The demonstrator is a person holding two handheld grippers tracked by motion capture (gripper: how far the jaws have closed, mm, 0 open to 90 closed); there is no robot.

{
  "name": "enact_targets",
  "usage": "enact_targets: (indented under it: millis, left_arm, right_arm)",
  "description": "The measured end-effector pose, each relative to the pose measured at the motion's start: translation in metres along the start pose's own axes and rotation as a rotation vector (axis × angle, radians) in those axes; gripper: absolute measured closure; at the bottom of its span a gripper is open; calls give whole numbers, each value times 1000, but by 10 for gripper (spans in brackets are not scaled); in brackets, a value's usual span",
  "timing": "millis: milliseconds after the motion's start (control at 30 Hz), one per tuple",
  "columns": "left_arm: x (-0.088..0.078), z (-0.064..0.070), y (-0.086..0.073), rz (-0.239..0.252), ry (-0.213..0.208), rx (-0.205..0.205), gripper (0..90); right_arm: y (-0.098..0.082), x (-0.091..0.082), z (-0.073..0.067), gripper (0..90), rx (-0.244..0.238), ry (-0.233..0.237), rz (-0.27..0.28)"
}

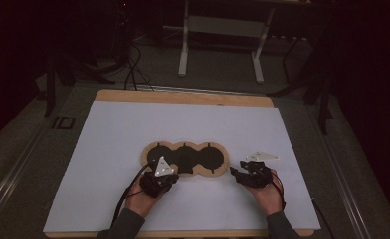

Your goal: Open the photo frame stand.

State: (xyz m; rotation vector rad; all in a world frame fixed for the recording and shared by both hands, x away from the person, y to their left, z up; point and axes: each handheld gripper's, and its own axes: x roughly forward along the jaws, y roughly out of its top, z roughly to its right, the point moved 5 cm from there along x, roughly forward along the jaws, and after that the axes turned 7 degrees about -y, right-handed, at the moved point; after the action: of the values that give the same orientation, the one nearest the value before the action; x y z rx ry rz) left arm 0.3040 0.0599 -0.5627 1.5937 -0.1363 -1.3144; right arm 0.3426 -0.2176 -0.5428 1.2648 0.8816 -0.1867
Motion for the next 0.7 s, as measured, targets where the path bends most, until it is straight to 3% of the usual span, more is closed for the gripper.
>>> enact_targets:
  millis: [433, 700]
  left_arm:
    - [10, -3, 1, 10, 6, -32, 898]
    - [9, -4, 3, 25, 15, -36, 898]
  right_arm:
    - [3, -4, 5, 485, 38, -23, 75]
    - [3, -4, 6, 485, 42, -24, 78]
